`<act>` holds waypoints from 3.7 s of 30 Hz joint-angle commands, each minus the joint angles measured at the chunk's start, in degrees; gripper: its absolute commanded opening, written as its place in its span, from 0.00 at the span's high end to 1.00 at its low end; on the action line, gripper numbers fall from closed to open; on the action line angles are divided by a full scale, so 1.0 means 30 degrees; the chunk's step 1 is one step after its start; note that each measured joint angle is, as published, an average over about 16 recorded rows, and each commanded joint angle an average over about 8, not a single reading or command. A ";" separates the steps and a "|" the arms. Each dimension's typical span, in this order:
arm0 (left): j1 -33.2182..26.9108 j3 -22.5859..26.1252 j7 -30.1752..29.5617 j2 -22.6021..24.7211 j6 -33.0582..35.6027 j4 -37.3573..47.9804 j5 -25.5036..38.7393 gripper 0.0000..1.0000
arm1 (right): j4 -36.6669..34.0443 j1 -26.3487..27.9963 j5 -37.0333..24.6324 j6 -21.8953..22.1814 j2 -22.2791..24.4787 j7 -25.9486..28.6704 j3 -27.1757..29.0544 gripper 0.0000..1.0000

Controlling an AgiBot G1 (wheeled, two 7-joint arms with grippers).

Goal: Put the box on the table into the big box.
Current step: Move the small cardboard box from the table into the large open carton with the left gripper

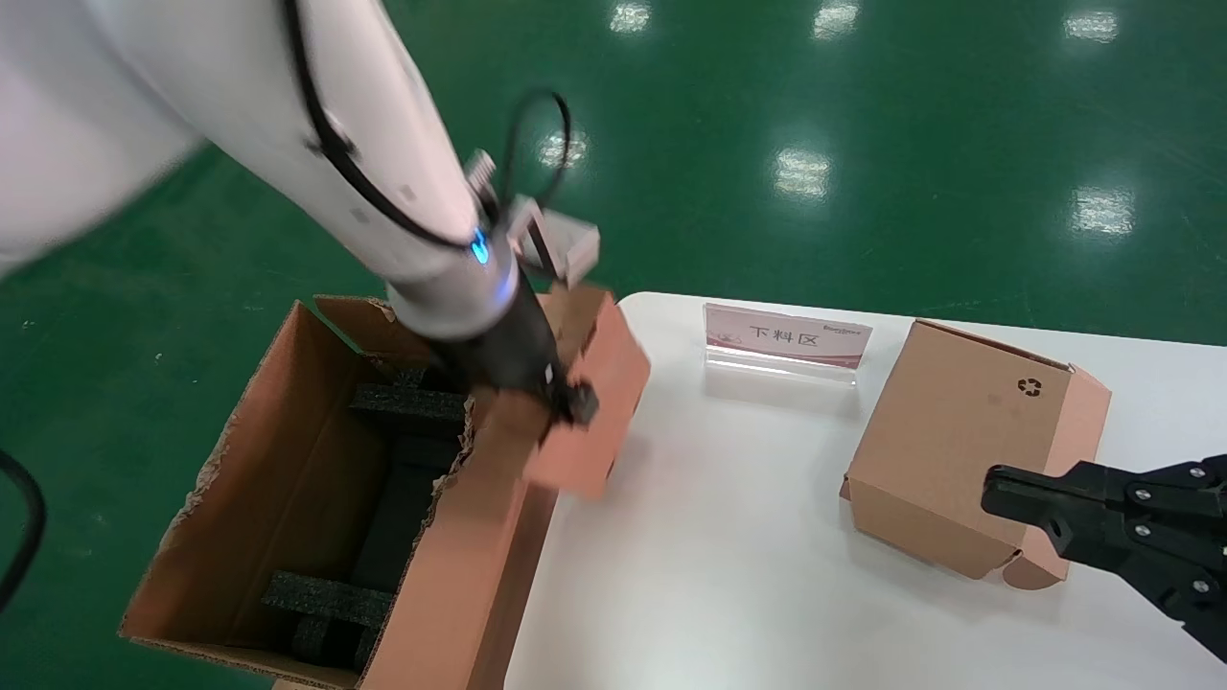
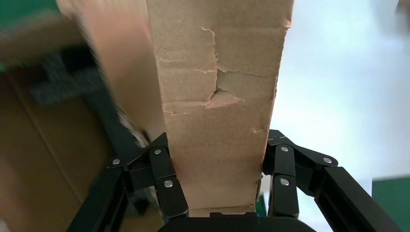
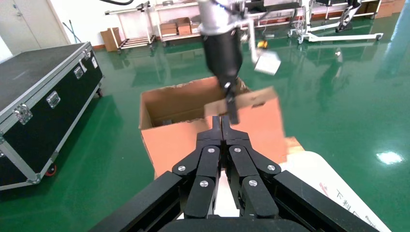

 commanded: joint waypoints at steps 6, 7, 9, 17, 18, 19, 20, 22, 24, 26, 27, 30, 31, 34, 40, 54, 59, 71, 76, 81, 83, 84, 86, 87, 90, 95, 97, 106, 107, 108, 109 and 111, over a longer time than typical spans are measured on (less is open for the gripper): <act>-0.0942 -0.1690 0.1163 -0.1036 -0.0417 0.0580 0.1170 1.00 | 0.0000 0.0000 0.0000 0.0000 0.0000 0.0000 0.0000 0.00; -0.1085 -0.1929 0.1331 -0.1183 -0.0471 0.0634 0.1336 1.00 | 0.0000 0.0000 0.0000 0.0000 0.0000 0.0000 0.0000 0.00; -0.1370 -0.2387 0.1719 -0.1481 -0.0574 0.0731 0.1665 1.00 | 0.0000 0.0000 0.0000 0.0000 0.0000 0.0000 0.0000 0.00; -0.2491 -0.4055 0.3705 -0.2542 -0.0816 0.1211 0.3048 1.00 | 0.0000 0.0000 0.0000 0.0000 0.0000 0.0000 0.0000 0.00; -0.2634 -0.4199 0.3960 -0.2639 -0.0819 0.1277 0.3231 1.00 | 0.0000 0.0000 0.0000 0.0000 0.0000 0.0000 0.0000 0.00; -0.2776 -0.4331 0.4214 -0.2729 -0.0819 0.1338 0.3412 1.00 | 0.0000 0.0000 0.0000 0.0000 0.0000 0.0000 0.0000 0.00; -0.2904 -0.4427 0.4444 -0.2806 -0.0815 0.1389 0.3572 1.00 | 0.0000 0.0000 0.0000 0.0000 0.0000 0.0000 0.0000 0.00; -0.3181 -0.4559 0.4945 -0.2966 -0.0797 0.1484 0.3893 1.00 | 0.0000 0.0000 0.0000 0.0000 0.0000 0.0000 0.0000 0.00; -0.3453 -0.4601 0.5437 -0.3124 -0.0770 0.1561 0.4154 1.00 | 0.0000 0.0000 0.0000 0.0000 0.0000 0.0000 0.0000 0.00; -0.3735 -0.4541 0.5922 -0.3276 -0.0697 0.1621 0.4283 1.00 | 0.0000 0.0000 0.0000 0.0000 0.0000 0.0000 0.0000 0.00; -0.3902 -0.4476 0.6146 -0.3342 -0.0605 0.1652 0.4291 1.00 | 0.0000 0.0000 0.0000 0.0000 0.0000 0.0000 0.0000 0.00; -0.4605 -0.4036 0.6781 -0.3463 -0.0047 0.1804 0.4037 1.00 | 0.0000 0.0000 0.0000 0.0000 0.0000 0.0000 0.0000 0.00; -0.4882 -0.3823 0.6980 -0.3483 0.0195 0.1873 0.3891 1.00 | 0.0000 0.0000 0.0000 0.0000 0.0000 0.0000 0.0000 0.00; -0.5716 -0.3104 0.7454 -0.3492 0.0964 0.2123 0.3400 1.00 | 0.0000 0.0000 0.0000 0.0000 0.0000 0.0000 0.0000 0.00; -0.7105 -0.1633 0.8155 -0.3626 0.1804 0.2700 0.2430 1.00 | 0.0000 0.0000 0.0000 0.0000 0.0000 0.0000 0.0000 0.00; -1.0824 0.4625 0.7194 -0.3995 0.2475 0.3578 -0.2768 1.00 | 0.0000 0.0000 0.0000 0.0000 0.0000 0.0000 0.0000 0.00; -1.1396 0.7192 0.6185 -0.3793 0.2537 0.3623 -0.4783 1.00 | 0.0000 0.0000 0.0000 0.0000 0.0000 0.0000 0.0000 0.00; -1.2013 1.2336 0.4640 -0.2701 0.2602 0.4023 -0.8593 1.00 | -0.0001 -0.0001 0.0001 0.0002 0.0001 0.0000 0.0000 0.00; -1.1841 1.3389 0.4549 -0.2303 0.2609 0.4448 -0.9464 1.00 | 0.0000 0.0000 0.0000 0.0001 0.0000 0.0000 0.0000 0.00; -1.1551 1.4170 0.4699 -0.2048 0.2561 0.5155 -1.0177 1.00 | 0.0000 0.0000 0.0000 0.0000 0.0000 0.0000 0.0000 0.00; -1.1403 1.4472 0.4820 -0.2031 0.2486 0.5501 -1.0443 1.00 | 0.0000 0.0000 0.0000 0.0000 0.0000 0.0000 0.0000 0.00; -1.1300 1.4605 0.4912 -0.2056 0.2419 0.5693 -1.0559 1.00 | 0.0000 0.0000 0.0000 0.0000 0.0000 0.0000 0.0000 0.00; -1.1066 1.4830 0.5126 -0.2153 0.2248 0.6078 -1.0748 1.00 | 0.0000 0.0000 0.0000 0.0000 0.0000 0.0000 0.0000 0.00; -1.0921 1.4928 0.5263 -0.2235 0.2130 0.6287 -1.0826 1.00 | 0.0000 0.0000 0.0000 0.0000 0.0000 0.0000 0.0000 0.00; -1.0459 1.5125 0.5716 -0.2561 0.1706 0.6879 -1.0984 1.00 | 0.0000 0.0000 0.0000 0.0000 0.0000 0.0000 0.0000 0.00; -0.9667 1.5201 0.6592 -0.3256 0.0826 0.7734 -1.1124 1.00 | 0.0000 0.0000 0.0000 0.0000 0.0000 0.0000 0.0000 0.00; -0.9347 1.5164 0.7003 -0.3564 0.0448 0.8012 -1.1178 1.00 | 0.0000 0.0000 0.0000 0.0000 0.0000 0.0000 0.0000 0.00; -0.8230 1.4809 0.9125 -0.4910 -0.0901 0.8785 -1.1380 1.00 | 0.0000 0.0000 0.0000 0.0000 0.0000 0.0000 0.0000 0.00; -0.8155 1.4766 0.9356 -0.5035 -0.1009 0.8848 -1.1389 1.00 | 0.0000 0.0000 0.0000 0.0000 0.0000 0.0000 0.0000 0.00; -0.8083 1.4722 0.9595 -0.5163 -0.1119 0.8912 -1.1396 1.00 | 0.0000 0.0000 0.0000 0.0000 0.0000 0.0000 0.0000 0.00; -0.8013 1.4676 0.9836 -0.5290 -0.1228 0.8972 -1.1403 1.00 | 0.0000 0.0000 0.0000 0.0000 0.0000 0.0000 0.0000 0.00; -0.7870 1.4581 1.0350 -0.5552 -0.1461 0.9088 -1.1415 1.00 | 0.0000 0.0000 0.0000 0.0000 0.0000 0.0000 0.0000 0.00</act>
